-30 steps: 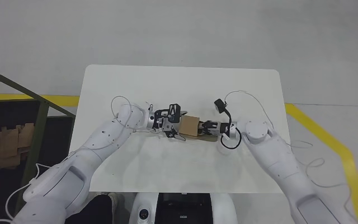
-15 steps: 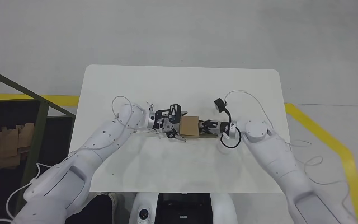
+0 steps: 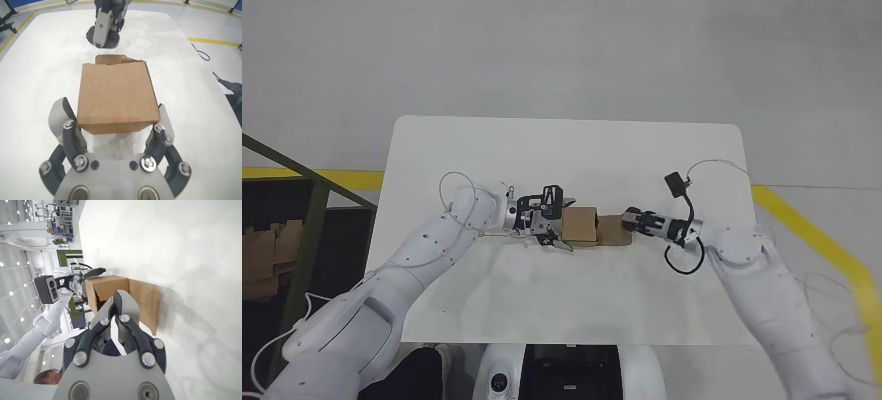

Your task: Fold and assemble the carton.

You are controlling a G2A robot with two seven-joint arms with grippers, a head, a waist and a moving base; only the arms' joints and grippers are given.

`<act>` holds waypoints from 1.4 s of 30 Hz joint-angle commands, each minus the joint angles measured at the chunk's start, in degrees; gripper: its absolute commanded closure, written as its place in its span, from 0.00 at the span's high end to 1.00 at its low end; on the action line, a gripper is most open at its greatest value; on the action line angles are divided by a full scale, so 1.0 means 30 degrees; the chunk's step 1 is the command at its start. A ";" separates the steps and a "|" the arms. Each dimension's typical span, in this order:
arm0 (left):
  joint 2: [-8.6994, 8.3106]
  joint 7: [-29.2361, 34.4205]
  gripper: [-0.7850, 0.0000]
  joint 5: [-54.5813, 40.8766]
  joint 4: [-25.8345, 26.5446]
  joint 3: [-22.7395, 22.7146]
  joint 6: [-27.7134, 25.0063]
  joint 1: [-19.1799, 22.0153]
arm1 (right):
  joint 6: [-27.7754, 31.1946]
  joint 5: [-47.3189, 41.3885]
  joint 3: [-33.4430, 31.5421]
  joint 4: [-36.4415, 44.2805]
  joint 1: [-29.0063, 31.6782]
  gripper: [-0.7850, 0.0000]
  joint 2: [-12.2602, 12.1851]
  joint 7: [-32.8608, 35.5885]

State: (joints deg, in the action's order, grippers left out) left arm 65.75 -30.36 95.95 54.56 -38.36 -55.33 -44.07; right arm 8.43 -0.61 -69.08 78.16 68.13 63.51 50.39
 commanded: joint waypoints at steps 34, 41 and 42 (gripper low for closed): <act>-0.0093 -0.0173 0.93 0.0151 0.0165 -0.0118 0.0038 -0.0131 | 0.0392 0.2683 0.1688 -0.1584 -0.1143 0.32 0.0008 0.0629; -0.0108 -0.0158 0.94 0.0151 0.0262 -0.0140 0.0050 -0.0162 | 0.1085 0.1286 0.2239 -0.2610 -0.1818 0.31 0.0249 0.1027; -0.0111 -0.0160 0.93 0.0155 0.0270 -0.0143 0.0054 -0.0167 | 0.1187 0.1064 0.2309 -0.2709 -0.1897 0.31 0.0281 0.1121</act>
State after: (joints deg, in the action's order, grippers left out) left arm 65.42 -30.80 96.43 55.34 -38.77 -55.21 -44.55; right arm 11.73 3.16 -62.31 70.38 62.67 64.27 53.52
